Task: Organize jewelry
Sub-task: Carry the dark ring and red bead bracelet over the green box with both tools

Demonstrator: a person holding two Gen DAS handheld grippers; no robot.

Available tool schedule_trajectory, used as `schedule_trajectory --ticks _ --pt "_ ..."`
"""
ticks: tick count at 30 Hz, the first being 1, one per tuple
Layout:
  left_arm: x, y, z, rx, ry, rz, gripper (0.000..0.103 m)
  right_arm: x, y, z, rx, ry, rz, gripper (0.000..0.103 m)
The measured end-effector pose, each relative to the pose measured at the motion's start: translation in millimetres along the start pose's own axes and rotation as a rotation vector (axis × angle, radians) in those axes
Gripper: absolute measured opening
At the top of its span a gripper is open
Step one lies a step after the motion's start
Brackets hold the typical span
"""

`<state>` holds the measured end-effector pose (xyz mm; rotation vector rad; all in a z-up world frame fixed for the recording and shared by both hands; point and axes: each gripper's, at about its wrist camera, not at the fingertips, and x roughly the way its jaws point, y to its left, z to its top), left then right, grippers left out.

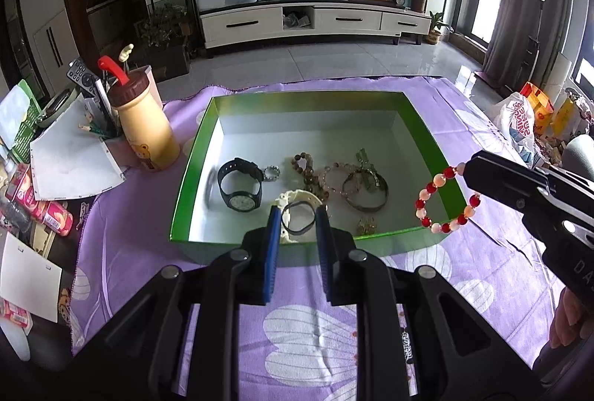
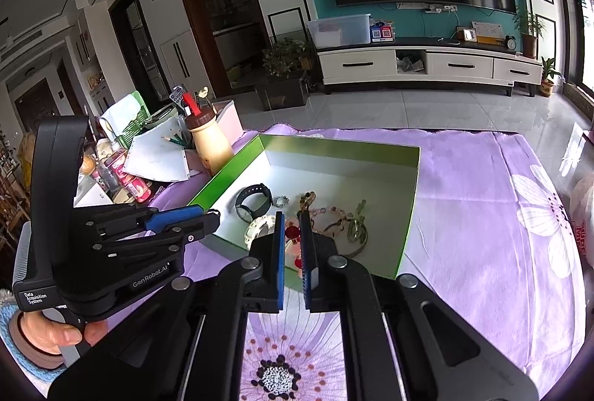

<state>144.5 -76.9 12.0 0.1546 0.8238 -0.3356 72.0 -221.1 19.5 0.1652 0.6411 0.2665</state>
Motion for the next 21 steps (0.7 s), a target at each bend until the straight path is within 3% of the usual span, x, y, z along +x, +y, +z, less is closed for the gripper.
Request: schedule_trajectory --ticks 21 --pt "22.7 -8.8 19.4 0.049 -0.011 0.02 0.019 17.5 -10.8 9.4 -0.002 0.004 -0.008 0.007"
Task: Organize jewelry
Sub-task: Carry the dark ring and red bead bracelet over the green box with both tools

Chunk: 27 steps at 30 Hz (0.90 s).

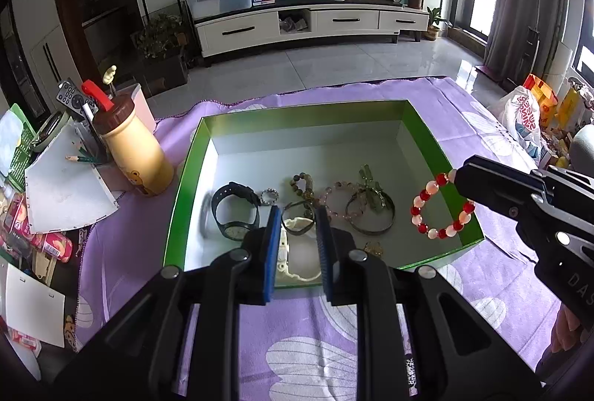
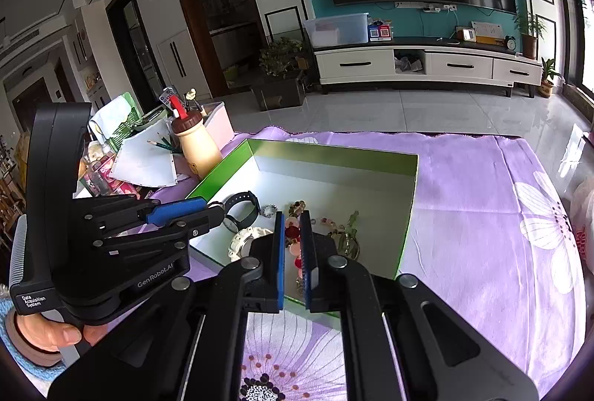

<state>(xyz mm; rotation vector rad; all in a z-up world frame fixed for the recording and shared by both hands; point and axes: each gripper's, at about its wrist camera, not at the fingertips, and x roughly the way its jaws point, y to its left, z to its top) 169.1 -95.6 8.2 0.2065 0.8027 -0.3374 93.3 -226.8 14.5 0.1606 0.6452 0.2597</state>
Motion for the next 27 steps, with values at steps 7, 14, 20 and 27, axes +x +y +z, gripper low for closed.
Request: schedule_trajectory --ticks 7,14,20,27 --pt "7.7 -1.2 5.0 0.009 0.004 0.007 0.019 6.3 -1.0 2.6 -0.002 0.005 -0.003 0.007" --pt "23.3 1.8 11.5 -0.003 0.023 0.003 0.019 20.5 -9.7 5.4 0.026 0.021 0.007 0.007" --pt "37.4 6.0 17.3 -0.026 0.044 -0.004 0.019 34.6 -18.0 6.3 0.055 0.049 0.017 0.007" --pt "60.1 15.1 27.9 -0.054 0.084 -0.012 0.019 52.1 -24.0 13.2 0.08 0.077 0.011 0.007"
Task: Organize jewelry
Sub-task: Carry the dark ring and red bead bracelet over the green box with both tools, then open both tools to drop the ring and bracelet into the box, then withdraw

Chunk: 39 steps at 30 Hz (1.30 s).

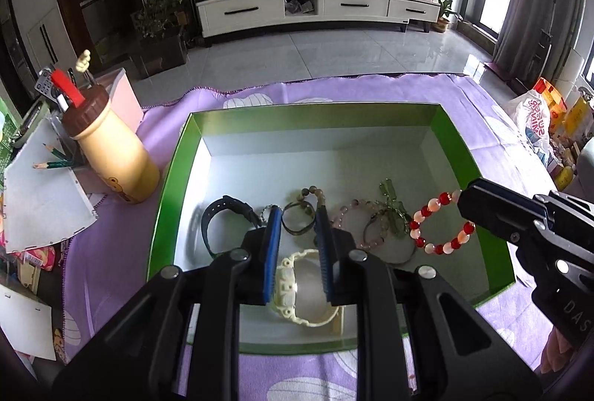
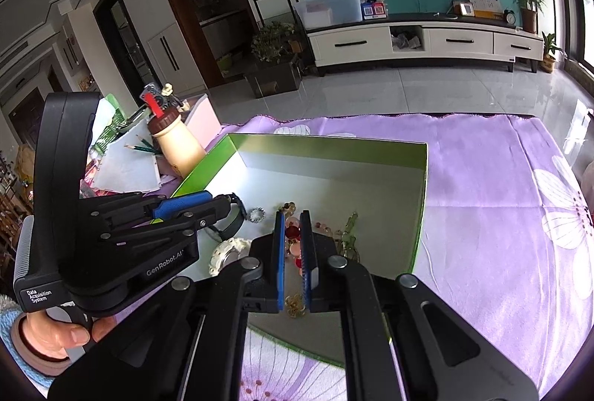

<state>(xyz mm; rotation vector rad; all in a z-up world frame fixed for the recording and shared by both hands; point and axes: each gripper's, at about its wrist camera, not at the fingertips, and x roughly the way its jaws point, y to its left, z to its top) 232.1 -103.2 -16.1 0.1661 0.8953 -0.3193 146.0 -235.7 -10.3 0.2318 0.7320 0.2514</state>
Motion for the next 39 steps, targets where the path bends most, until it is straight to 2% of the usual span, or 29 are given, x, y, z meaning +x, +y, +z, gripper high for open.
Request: schedule_trajectory --ticks 15,24,39 --pt "51.8 30.4 24.9 -0.14 0.136 -0.09 0.019 36.9 -20.1 20.3 0.07 0.059 -0.042 0.007" --pt "79.4 26.5 25.2 -0.127 0.191 -0.069 0.019 51.8 -23.2 19.1 0.078 0.097 -0.061 0.007" --pt "84.8 23.7 17.4 -0.118 0.21 -0.052 0.019 60.0 -28.3 15.7 0.087 0.131 -0.071 0.007"
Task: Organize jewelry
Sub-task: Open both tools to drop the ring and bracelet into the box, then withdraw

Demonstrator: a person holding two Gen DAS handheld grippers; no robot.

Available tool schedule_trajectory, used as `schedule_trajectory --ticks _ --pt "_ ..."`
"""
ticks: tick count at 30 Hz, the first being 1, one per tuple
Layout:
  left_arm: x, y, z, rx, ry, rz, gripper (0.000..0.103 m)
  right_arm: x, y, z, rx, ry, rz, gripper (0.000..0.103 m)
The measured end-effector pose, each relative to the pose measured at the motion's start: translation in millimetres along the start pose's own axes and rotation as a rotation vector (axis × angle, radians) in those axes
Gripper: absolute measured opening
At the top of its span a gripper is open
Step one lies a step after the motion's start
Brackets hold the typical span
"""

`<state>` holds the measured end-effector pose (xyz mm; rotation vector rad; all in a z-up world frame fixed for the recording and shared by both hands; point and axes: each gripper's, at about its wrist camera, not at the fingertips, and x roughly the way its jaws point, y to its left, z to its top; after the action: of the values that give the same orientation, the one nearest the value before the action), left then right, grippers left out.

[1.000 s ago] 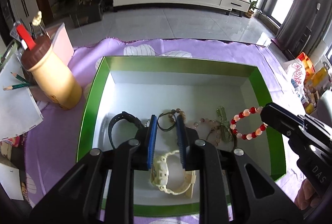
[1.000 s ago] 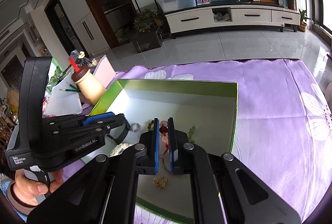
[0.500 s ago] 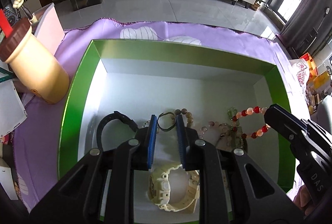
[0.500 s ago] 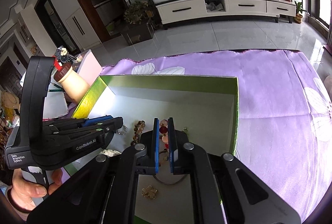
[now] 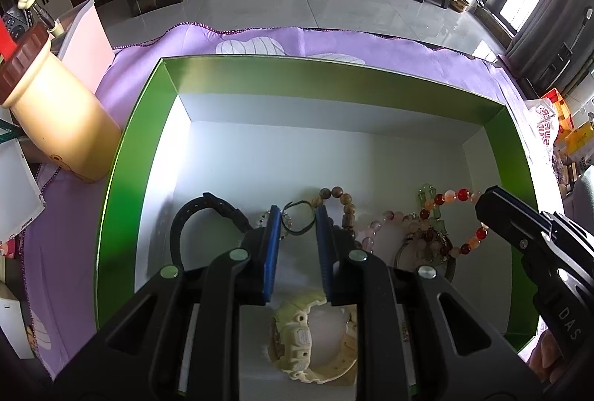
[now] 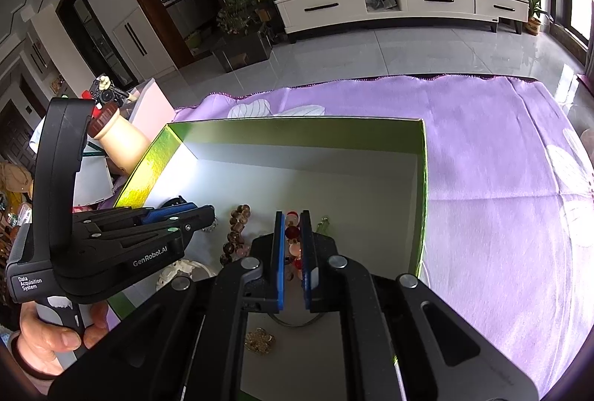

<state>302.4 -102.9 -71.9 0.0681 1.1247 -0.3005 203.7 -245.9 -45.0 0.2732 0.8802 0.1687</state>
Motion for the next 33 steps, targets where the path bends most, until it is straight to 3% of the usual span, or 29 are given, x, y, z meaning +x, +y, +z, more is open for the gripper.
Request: schedule_trajectory --ticks 19,25,29,33 --pt "0.3 2.0 -1.9 -0.002 0.008 0.013 0.019 3.4 -1.2 -4.0 0.005 0.023 -0.005 0.007" --pt "-3.4 1.3 -2.2 -0.001 -0.001 0.019 0.029 1.1 -0.9 -4.5 0.007 0.021 -0.012 0.012" --pt "-9.1 -1.2 -3.4 0.011 -0.016 0.028 0.043 -3.3 0.9 -6.3 -0.003 0.014 -0.018 0.012" --pt "-19.0 -4.6 -5.1 0.027 -0.035 0.04 0.05 -8.5 3.0 -8.2 -0.014 0.008 -0.027 0.013"
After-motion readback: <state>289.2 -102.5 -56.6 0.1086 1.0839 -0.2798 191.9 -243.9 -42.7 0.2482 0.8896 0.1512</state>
